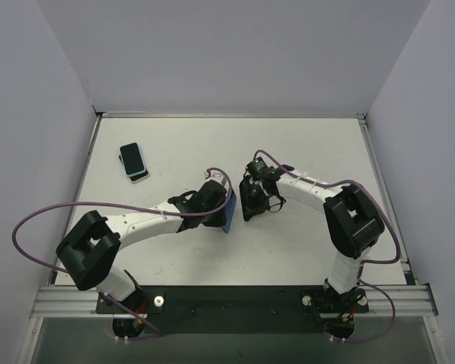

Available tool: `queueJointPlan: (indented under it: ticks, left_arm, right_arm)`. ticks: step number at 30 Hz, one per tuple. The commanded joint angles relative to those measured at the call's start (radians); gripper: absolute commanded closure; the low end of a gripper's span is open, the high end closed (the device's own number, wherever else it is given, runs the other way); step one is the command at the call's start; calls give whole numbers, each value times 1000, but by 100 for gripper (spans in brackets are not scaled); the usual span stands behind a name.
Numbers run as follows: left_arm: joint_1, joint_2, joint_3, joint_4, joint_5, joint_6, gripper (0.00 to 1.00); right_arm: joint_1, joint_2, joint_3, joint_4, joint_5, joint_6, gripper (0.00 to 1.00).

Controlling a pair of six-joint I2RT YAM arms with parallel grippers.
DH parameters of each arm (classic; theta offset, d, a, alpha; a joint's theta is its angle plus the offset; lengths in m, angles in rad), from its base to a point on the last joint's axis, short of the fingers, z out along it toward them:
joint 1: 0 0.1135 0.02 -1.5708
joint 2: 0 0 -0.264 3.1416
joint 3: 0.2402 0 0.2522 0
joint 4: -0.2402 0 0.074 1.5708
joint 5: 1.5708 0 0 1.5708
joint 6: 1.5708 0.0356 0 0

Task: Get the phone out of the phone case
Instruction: Remove the phone case from the phone, then place the phone case at the center of the board.

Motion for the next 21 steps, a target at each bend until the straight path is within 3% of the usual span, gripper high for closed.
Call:
queueJointPlan:
  ticks: [1,9,15,18,21]
  left_arm:
    - [4,-69,46,-70,24,-26,100]
    - [67,-123,66,-115,73,-38,100]
    - [139,-150,48,-9,249,-58,100]
    - [180,-157,45,35,309,-73,100]
    - [214,-137,63,59,353,-79,100]
  right_arm:
    - [-123,-68,79,-15,-11,33,100]
    - [-441,-43,164,34,-161,32,100]
    - [-674,73,258,123,-233,115,100]
    - [-731,130,283,173,-248,167,100]
    - [-785,175,300,181,-242,205,92]
